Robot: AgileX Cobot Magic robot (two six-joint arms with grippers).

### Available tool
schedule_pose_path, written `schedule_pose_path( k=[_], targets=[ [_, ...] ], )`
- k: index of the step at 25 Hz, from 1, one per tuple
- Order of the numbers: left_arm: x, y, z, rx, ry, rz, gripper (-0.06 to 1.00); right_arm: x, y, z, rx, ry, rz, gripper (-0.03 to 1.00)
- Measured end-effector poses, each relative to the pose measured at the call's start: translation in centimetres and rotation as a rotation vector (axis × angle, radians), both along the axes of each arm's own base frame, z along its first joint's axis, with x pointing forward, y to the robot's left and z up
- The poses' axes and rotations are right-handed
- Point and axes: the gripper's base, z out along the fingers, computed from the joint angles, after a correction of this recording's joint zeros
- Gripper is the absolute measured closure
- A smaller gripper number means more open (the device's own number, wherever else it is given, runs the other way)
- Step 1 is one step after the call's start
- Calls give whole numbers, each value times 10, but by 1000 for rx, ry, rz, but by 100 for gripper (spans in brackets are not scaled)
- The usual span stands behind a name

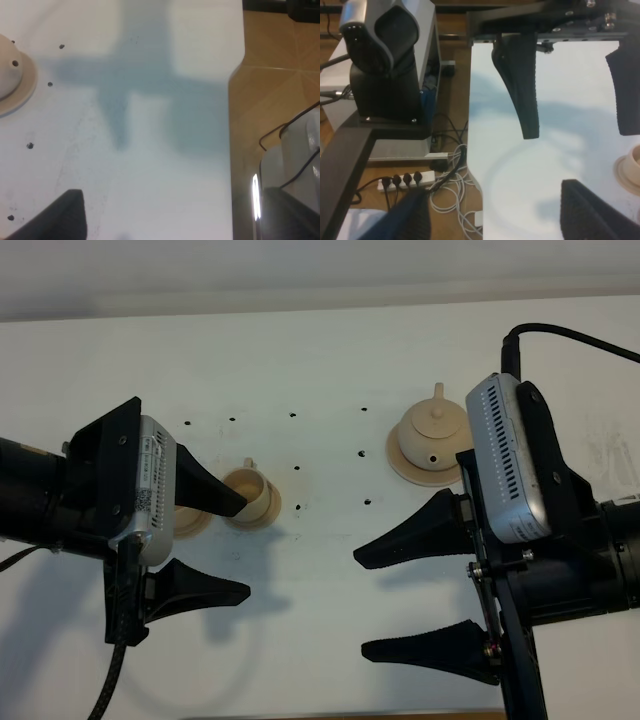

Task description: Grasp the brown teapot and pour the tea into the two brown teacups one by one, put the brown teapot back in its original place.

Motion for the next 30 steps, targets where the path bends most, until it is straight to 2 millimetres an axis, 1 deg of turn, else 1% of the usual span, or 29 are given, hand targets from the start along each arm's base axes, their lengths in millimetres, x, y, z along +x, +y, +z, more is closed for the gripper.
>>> schedule_pose_path(
  k=[13, 19, 21, 25, 30],
  targets=[
    [1, 0, 0, -1, -5, 11, 18, 2, 0, 0, -4, 1, -19, 43],
    [5, -2, 3, -45, -14, 67, 18, 8, -1, -1, -9, 2, -92, 43],
    [9, -1, 3, -43, -18, 117, 18, 11, -2, -1, -16, 2, -137, 43],
    [22, 4, 2, -22, -41, 294, 19, 23, -5, -3, -32, 3, -284, 43],
    [33, 13, -2, 43, -63, 448, 23, 36, -13, -3, -36, 21, -442, 47]
  ],
)
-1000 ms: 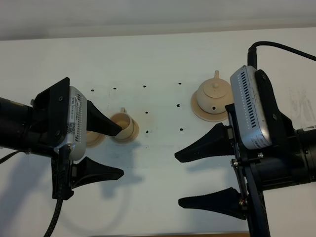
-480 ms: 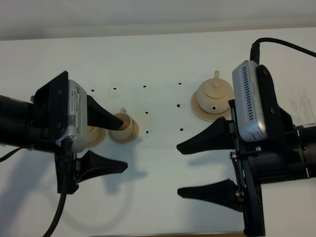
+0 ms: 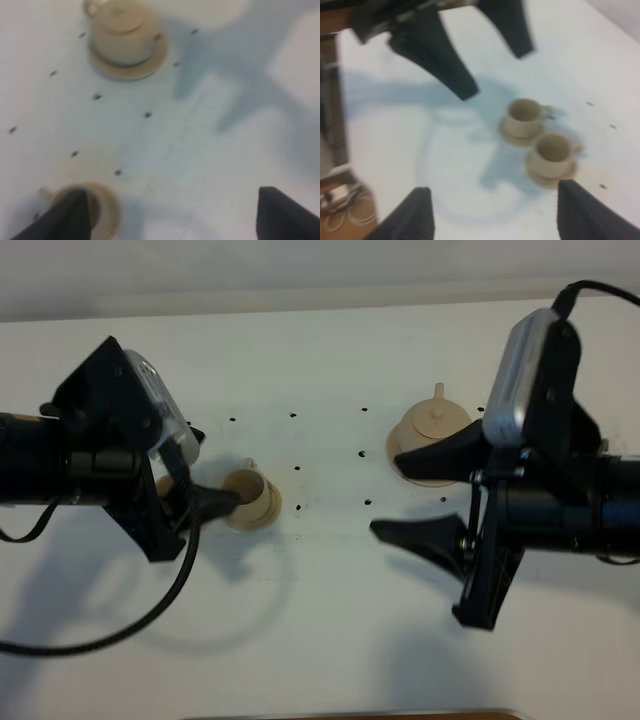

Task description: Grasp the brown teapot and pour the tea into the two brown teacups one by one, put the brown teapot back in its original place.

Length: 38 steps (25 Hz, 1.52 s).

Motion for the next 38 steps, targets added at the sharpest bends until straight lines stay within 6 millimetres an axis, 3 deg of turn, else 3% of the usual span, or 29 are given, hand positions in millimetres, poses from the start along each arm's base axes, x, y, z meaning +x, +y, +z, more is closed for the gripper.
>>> schedule_pose_path(
  k=[6, 11, 17, 21, 29, 38],
  targets=[
    [19, 19, 3, -10, -4, 234, 25, 29, -33, 11, 57, 64, -229, 48],
    [37, 57, 12, -49, 16, 462, 25, 51, -57, 10, 82, 125, -383, 48],
    [37, 105, 16, 22, 101, 699, 25, 60, -72, 12, 57, 141, -477, 48],
    [20, 115, 30, 101, 82, 769, 25, 62, -74, 12, 48, 163, -497, 48],
    [-35, 122, 77, 119, -46, 912, 25, 67, -75, 14, 42, 159, -530, 48],
    [-88, 127, 96, 132, -39, 1062, 25, 89, -74, 3, 9, 231, -550, 48]
  ],
)
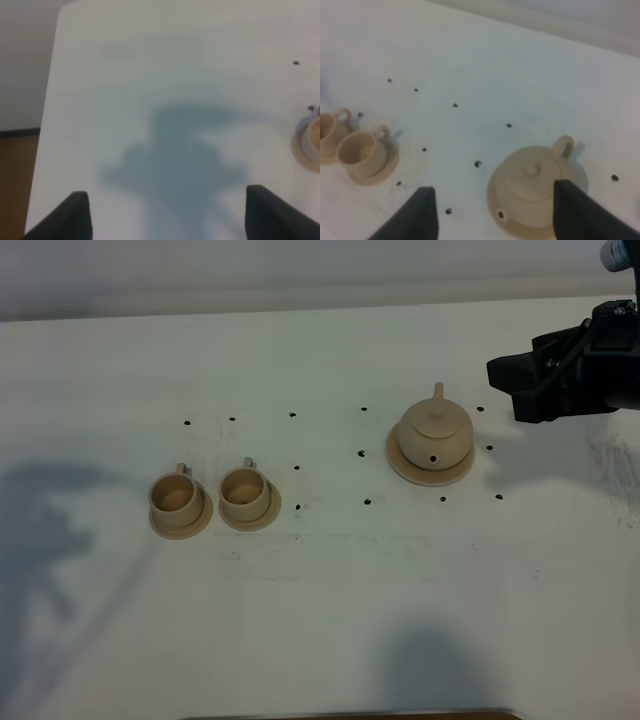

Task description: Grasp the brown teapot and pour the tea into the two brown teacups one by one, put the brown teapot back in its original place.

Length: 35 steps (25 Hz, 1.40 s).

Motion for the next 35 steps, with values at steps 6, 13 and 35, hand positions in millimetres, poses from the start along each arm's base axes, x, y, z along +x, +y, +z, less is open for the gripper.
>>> schedule_pose_path(
  k=[6, 13, 35],
  targets=[
    [-44, -4, -9, -43, -45, 50, 26, 6, 1, -6, -1, 24, 6, 48],
    [-92, -8, -34, -77, -93, 87, 31, 18, 5, -1, 17, 31, 23, 48],
    [-126, -17, -92, -168, -86, 87, 32, 42, 12, -8, 65, 75, 44, 48]
  ],
)
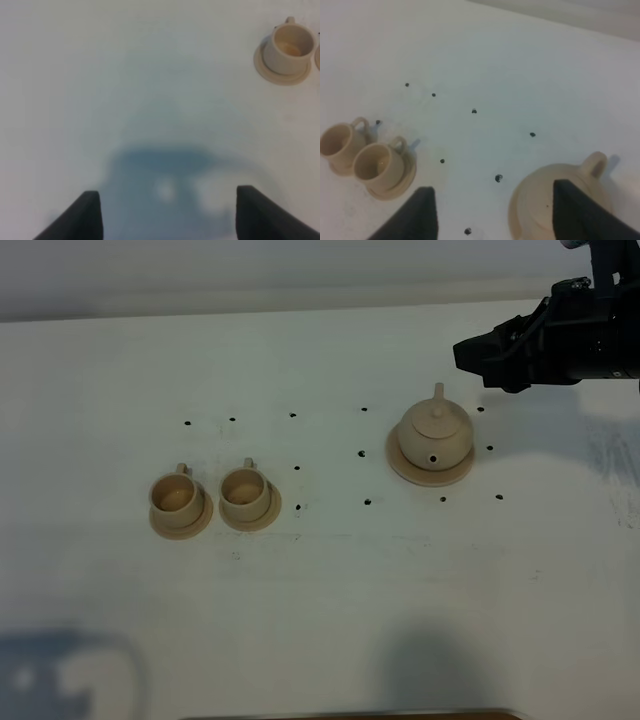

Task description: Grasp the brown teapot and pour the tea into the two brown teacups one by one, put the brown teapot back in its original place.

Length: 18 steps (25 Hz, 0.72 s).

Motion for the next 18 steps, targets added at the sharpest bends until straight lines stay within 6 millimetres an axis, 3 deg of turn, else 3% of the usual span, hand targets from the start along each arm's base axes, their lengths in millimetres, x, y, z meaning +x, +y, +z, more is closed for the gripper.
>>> schedule_pose_path(
  k=[6, 18],
  targets=[
    [-21, 0, -6, 12, -99, 22, 32, 5, 7, -12, -13, 24, 9, 48],
    [-23, 0, -8, 10, -92, 25, 49, 24, 15, -16, -14, 16, 22, 48]
  ],
)
